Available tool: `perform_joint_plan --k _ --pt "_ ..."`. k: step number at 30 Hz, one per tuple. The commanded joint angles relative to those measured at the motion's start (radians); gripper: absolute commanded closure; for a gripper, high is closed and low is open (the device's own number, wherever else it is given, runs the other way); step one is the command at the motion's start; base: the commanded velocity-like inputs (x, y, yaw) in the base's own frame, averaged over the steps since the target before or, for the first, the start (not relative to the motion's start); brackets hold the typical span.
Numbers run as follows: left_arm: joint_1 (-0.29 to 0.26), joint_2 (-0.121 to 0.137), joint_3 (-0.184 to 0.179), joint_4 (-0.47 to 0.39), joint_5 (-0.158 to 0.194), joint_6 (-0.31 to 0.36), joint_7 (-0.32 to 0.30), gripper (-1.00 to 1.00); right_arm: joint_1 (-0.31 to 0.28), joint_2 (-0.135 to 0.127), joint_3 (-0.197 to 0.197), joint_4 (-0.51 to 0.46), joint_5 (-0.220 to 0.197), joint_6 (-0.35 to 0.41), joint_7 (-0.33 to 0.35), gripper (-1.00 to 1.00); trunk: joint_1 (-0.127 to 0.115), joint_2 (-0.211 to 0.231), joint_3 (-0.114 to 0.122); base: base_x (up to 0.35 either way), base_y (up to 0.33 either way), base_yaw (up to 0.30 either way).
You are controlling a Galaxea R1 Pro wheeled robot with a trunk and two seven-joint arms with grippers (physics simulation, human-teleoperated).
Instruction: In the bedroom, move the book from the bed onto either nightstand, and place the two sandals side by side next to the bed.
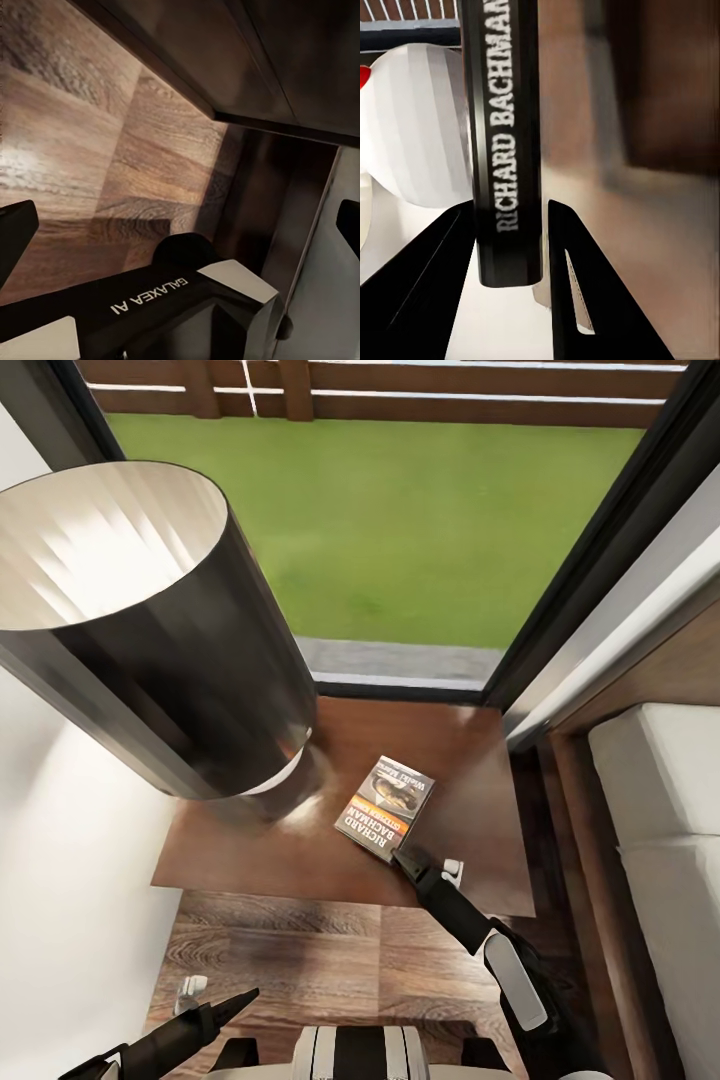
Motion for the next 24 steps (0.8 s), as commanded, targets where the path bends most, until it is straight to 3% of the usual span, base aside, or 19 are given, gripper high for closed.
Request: perform_joint_plan --k 1,14,18,24 --pt "0.0 0.0 -0.003 0.0 0.008 0.011 -0.003 -1.0 0.0 0.001 -0.003 0.0 -0.007 0.009 0.001 1.0 0.0 0.0 -0.001 0.0 0.0 0.0" --pt "0.0 0.0 -0.003 0.001 0.008 0.011 -0.003 -1.0 0.0 0.002 -0.003 0.0 -0.007 0.009 0.001 1.0 0.0 0.0 -0.001 0.0 0.0 0.0" --pt "0.0 0.0 -0.003 0.001 0.008 0.011 -0.003 -1.0 0.0 0.002 -0.003 0.0 -0.007 0.009 0.001 1.0 0.015 -0.028 -0.013 0.0 0.0 0.0" --pt "0.0 0.0 -0.003 0.001 0.008 0.011 -0.003 -1.0 0.0 0.002 -0.003 0.0 -0.007 0.009 0.001 1.0 0.015 -0.028 -0.013 0.0 0.0 0.0"
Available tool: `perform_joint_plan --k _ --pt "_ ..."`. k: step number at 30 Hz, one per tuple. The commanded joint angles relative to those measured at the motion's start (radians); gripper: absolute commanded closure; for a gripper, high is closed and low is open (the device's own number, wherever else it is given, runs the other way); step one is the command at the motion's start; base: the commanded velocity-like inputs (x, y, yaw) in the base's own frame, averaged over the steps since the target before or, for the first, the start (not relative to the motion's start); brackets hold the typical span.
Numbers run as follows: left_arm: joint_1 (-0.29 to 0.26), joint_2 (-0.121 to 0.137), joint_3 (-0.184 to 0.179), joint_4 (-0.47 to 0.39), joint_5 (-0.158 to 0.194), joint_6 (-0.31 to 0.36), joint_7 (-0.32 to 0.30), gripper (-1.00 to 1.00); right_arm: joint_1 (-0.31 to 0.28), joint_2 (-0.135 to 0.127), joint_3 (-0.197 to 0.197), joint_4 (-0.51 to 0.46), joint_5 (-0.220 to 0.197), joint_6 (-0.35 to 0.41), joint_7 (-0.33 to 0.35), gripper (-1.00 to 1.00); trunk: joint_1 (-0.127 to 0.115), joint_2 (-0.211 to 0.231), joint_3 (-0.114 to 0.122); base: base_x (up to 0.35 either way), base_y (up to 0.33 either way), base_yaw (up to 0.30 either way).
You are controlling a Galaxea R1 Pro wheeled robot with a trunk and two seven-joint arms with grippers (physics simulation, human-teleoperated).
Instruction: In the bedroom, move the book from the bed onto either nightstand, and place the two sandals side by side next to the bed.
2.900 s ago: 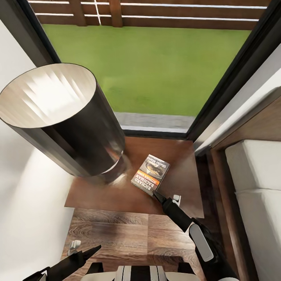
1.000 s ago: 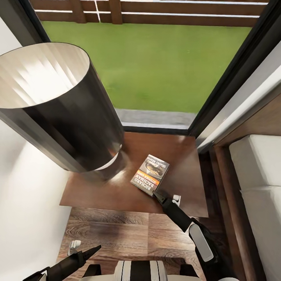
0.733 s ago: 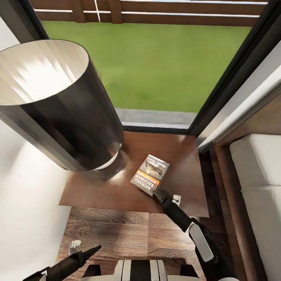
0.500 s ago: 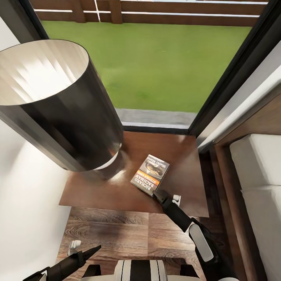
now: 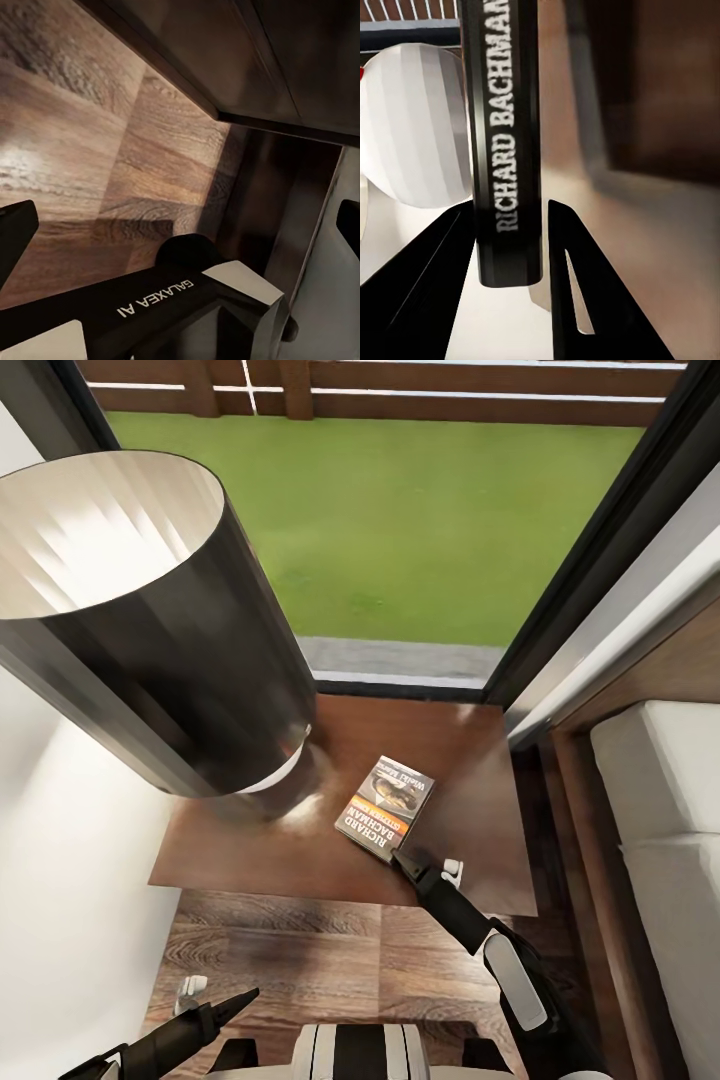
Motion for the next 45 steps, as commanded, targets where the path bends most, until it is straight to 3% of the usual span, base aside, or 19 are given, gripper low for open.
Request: perform_joint_plan --k 1,41,45 --pt "0.0 0.0 -0.003 0.0 0.008 0.011 -0.003 -1.0 0.0 0.001 -0.003 0.0 -0.005 0.008 0.001 1.0 0.0 0.0 0.0 0.0 0.0 0.0" --pt "0.0 0.0 -0.003 0.0 0.008 0.011 -0.003 -1.0 0.0 0.001 -0.001 0.0 -0.005 0.008 0.001 1.0 0.015 -0.028 -0.013 0.0 0.0 0.0" --pt "0.0 0.0 -0.003 0.0 0.008 0.011 -0.003 -1.0 0.0 0.001 -0.001 0.0 -0.005 0.008 0.001 1.0 0.027 -0.049 -0.022 0.0 0.0 0.0"
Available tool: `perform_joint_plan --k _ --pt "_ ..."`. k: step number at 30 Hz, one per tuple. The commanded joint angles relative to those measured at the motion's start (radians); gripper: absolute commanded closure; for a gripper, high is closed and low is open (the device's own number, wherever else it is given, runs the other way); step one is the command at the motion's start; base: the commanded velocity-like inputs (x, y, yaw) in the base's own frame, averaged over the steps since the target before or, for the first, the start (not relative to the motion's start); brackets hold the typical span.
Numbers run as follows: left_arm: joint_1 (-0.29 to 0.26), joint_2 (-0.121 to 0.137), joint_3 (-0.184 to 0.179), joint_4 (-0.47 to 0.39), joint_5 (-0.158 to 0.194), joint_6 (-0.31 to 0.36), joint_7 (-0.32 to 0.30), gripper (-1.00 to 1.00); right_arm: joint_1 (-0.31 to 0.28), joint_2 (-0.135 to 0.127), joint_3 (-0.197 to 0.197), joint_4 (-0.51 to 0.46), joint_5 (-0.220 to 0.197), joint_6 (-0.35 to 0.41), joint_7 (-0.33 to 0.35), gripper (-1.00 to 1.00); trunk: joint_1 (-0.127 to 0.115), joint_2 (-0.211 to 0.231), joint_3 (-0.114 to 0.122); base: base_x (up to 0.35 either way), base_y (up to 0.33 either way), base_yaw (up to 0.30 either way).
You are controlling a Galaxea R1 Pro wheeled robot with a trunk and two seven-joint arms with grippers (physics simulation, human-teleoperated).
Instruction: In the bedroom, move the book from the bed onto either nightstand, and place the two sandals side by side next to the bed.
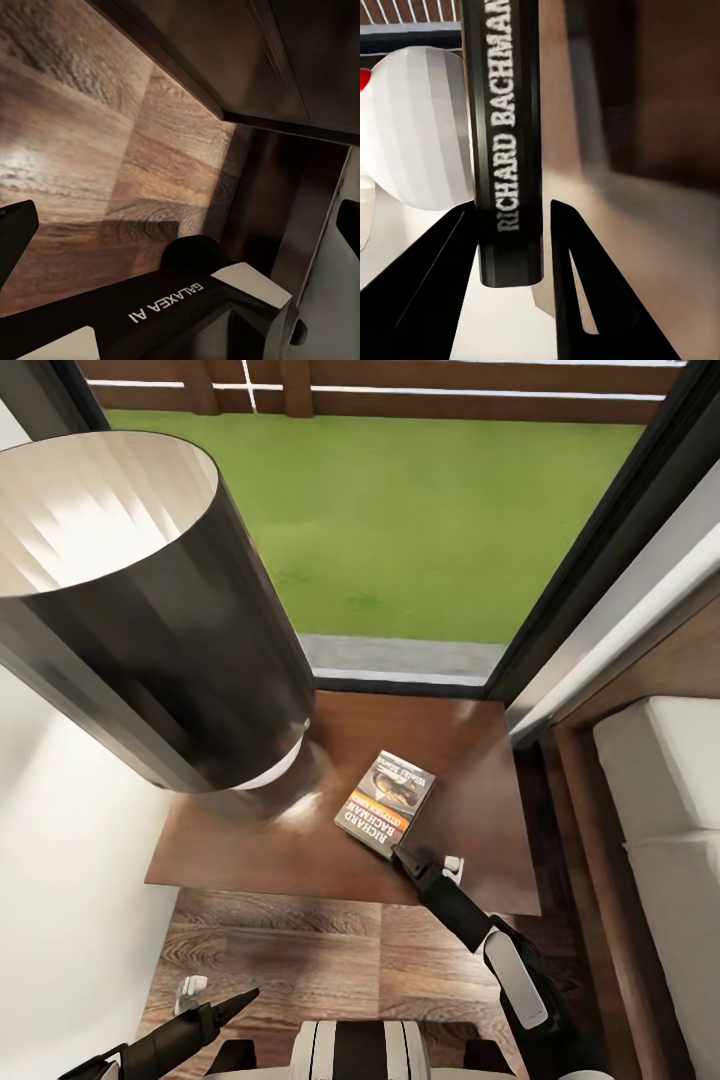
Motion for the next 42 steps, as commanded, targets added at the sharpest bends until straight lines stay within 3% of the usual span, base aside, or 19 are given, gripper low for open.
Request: perform_joint_plan --k 1,42 --pt "0.0 0.0 -0.003 0.001 0.008 0.01 -0.003 -1.0 0.0 0.001 -0.003 0.018 0.007 0.001 -0.014 1.0 0.0 0.0 0.0 0.0 0.0 0.0" --pt "0.0 0.0 -0.003 0.001 0.008 0.01 -0.004 -1.0 0.0 0.001 -0.002 0.018 0.007 0.001 -0.014 1.0 -0.019 0.035 0.015 0.0 0.0 0.0"
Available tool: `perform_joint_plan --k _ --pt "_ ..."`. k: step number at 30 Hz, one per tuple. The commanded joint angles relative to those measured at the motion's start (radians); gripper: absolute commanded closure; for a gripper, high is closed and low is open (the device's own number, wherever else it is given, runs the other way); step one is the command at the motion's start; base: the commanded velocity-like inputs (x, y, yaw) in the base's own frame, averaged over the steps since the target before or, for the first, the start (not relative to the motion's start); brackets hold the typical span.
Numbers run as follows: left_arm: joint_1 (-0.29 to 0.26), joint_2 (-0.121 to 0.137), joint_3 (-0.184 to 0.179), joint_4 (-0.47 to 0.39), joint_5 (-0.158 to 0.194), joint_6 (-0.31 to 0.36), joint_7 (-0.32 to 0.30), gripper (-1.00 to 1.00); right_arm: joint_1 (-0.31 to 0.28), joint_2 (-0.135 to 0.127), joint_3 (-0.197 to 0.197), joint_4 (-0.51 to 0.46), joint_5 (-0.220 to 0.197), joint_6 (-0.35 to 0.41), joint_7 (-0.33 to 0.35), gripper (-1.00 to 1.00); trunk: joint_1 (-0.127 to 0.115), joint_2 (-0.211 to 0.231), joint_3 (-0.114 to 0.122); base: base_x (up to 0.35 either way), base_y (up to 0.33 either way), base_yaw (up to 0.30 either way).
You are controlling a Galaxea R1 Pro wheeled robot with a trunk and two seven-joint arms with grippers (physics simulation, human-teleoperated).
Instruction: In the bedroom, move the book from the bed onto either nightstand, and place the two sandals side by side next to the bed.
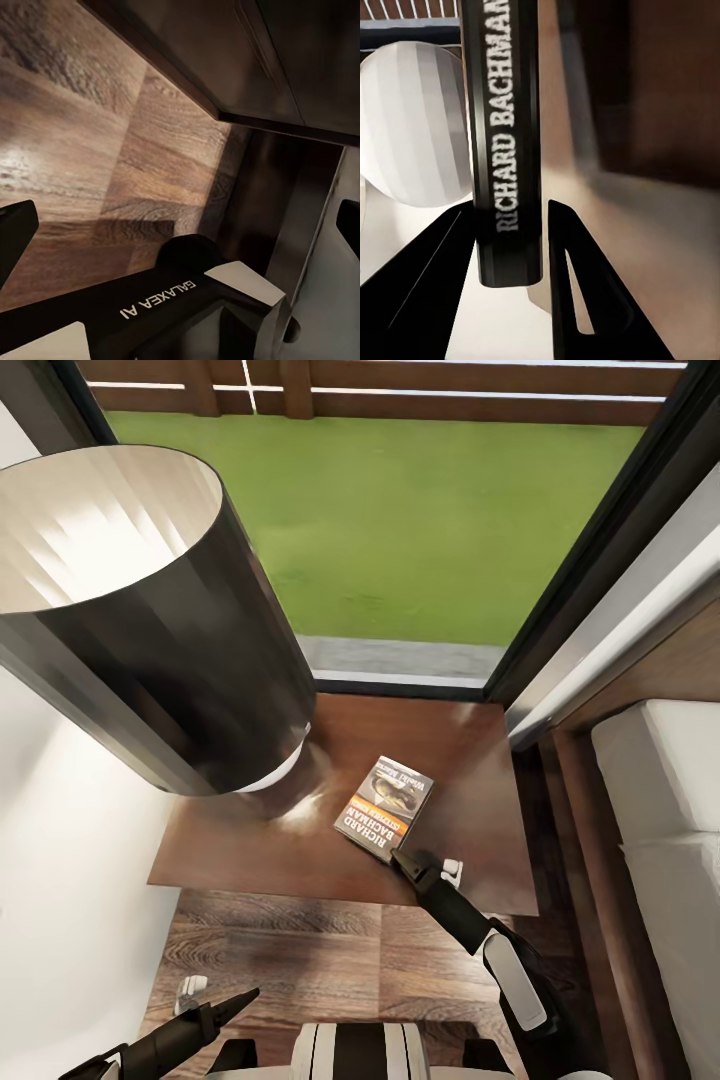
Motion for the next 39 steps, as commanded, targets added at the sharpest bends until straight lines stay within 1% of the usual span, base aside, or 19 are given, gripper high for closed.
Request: perform_joint_plan --k 1,7,8,31,39 --pt "0.0 0.0 -0.003 0.0 0.008 0.011 -0.003 -1.0 0.0 0.001 -0.003 0.0 -0.005 0.008 0.001 1.0 0.0 0.0 0.0 0.0 0.0 0.0" --pt "0.0 0.0 -0.003 0.0 0.008 0.011 -0.003 -1.0 0.0 0.001 -0.004 0.0 -0.005 0.008 0.0 1.0 0.0 0.0 0.0 0.0 0.0 0.0" --pt "0.0 0.0 -0.003 0.0 0.008 0.011 -0.003 -1.0 0.0 0.001 -0.004 0.0 -0.005 0.008 0.0 -1.0 0.0 0.0 0.0 0.0 0.0 0.0" --pt "0.0 0.0 -0.003 0.0 0.008 0.011 -0.003 -1.0 0.0 0.001 -0.004 0.0 -0.005 0.008 0.001 -1.0 0.0 0.0 0.0 0.0 0.0 0.0" --pt "0.0 0.0 -0.003 0.0 0.008 0.011 -0.002 -1.0 0.0 0.001 -0.004 0.0 -0.005 0.008 0.0 -1.0 0.0 0.0 0.0 -0.115 0.0 0.0"
